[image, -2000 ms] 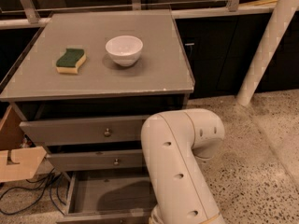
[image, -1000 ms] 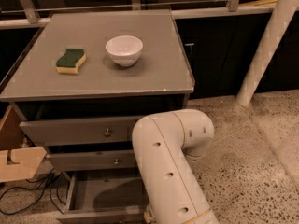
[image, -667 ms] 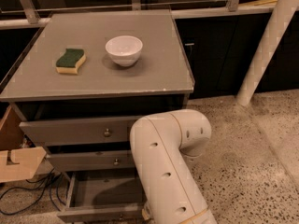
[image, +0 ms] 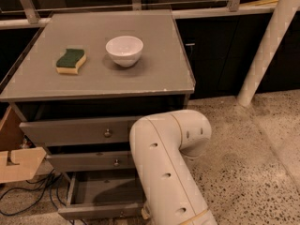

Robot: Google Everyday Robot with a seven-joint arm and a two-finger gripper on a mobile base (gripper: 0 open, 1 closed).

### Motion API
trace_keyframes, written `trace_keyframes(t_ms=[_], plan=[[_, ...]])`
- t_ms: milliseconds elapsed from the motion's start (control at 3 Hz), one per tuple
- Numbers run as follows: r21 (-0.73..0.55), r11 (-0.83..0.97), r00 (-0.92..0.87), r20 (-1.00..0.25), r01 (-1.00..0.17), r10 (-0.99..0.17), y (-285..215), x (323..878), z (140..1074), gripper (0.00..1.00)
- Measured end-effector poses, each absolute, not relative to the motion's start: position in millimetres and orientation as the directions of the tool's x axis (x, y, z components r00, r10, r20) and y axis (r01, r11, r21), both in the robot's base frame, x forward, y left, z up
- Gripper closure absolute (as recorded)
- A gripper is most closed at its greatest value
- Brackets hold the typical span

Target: Close bottom drawer

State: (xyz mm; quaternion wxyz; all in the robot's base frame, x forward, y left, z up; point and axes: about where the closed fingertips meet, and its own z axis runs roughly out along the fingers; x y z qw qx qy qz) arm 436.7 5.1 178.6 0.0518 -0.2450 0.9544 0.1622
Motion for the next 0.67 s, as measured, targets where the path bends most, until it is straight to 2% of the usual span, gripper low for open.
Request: trace_keyframes(t_ms=[333, 667], plan=[[0.284, 0.827, -0.875, -0.178, -0.485, -0.451, 5.1, 436.7, 178.6, 0.27], [0.284, 0.827, -0.875, -0.178, -0.485, -0.451, 5.1, 436.7, 178.6, 0.04]])
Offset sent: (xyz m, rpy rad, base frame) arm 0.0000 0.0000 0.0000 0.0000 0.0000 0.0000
